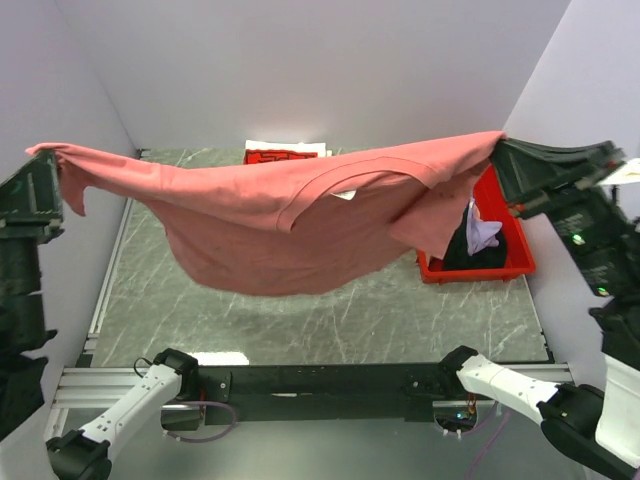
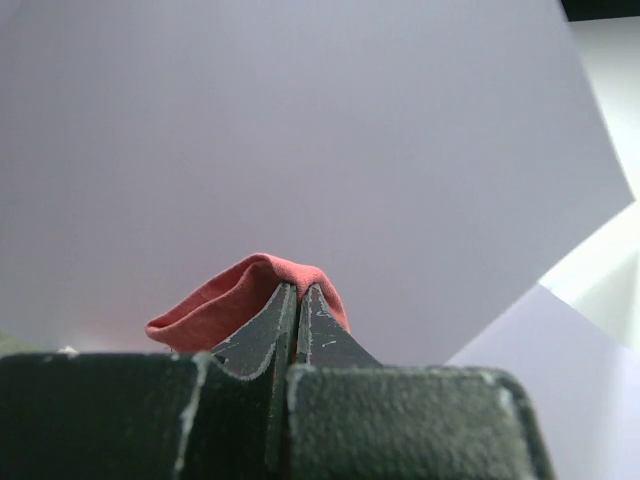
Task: Fold and stack the t-shirts
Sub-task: Flatten the tshirt out
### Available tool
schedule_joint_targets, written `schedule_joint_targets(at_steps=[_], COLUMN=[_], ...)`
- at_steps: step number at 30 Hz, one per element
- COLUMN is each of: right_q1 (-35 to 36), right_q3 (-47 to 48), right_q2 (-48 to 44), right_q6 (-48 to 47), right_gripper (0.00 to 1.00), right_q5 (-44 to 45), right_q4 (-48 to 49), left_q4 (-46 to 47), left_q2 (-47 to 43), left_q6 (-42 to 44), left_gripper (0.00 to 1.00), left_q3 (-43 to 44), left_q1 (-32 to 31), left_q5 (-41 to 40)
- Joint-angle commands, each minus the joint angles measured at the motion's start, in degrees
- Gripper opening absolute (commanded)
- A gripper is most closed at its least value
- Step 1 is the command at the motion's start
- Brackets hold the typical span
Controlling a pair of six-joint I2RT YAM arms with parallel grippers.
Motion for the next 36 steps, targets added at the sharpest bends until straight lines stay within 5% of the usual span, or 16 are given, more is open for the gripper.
schedule_joint_targets(at_steps=[1, 8, 17, 19, 20, 23, 24, 26, 27, 28, 31, 36], right_q1=[-0.21, -0.21, -2.92, -6.33, -6.97, -8.12, -8.12, -8.12, -8.03, -8.03, -7.94, -6.72], right_q3=[5.92, 7.43, 1.9, 0.23, -0.48, -3.55, -3.65, -1.12, 0.64, 2.05, 3.12, -10.74], right_q2=[0.8, 3.52, 20.89, 25.48, 30.37, 41.29, 44.19, 52.72, 55.36, 59.12, 60.13, 51.97], right_q6=[-1.3, -2.0, -2.44, -1.04, -0.95, -1.21, -1.21, -2.35, -2.44, -2.79, -2.35, 1.94], right_gripper=[0.0, 0.0, 0.0, 0.0, 0.0, 0.01, 0.04, 0.27, 0.34, 0.49, 0.73, 0.79], right_q5=[-6.3, -3.67, 3.38, -0.22, -2.76, -8.92, -10.68, -12.62, -13.33, -12.9, -10.7, -6.66], right_q4=[-0.89, -1.25, 2.79, 4.55, 5.25, 8.33, 8.51, 6.68, 5.01, 3.69, 2.89, 7.71], left_q4=[-1.03, -3.58, -11.39, -15.7, -15.63, -12.37, -11.94, -8.34, -7.46, -6.58, -5.17, -1.31], left_q2=[-0.04, 1.72, 15.14, 22.27, 24.29, 30.8, 33.95, 36.17, 37.48, 37.67, 37.15, 33.89], left_q6=[0.83, 0.39, -2.93, -6.98, -8.12, -9.8, -9.98, -8.93, -8.23, -8.05, -7.61, -6.03], left_gripper=[0.01, 0.01, 0.01, 0.01, 0.01, 0.01, 0.16, 0.53, 0.86, 0.99, 0.99, 1.0], left_q3=[4.98, 7.37, -3.79, -7.12, -9.22, -19.59, -23.18, -26.54, -28.82, -29.71, -31.74, -35.33], left_q1=[-0.03, -0.03, 0.32, 3.64, 10.88, 19.54, 20.0, 20.1, 20.18, 20.18, 20.18, 20.18], left_q5=[5.47, 2.31, -23.43, -21.79, -12.12, -0.47, 0.97, 4.92, 5.99, 6.52, 7.49, 14.49])
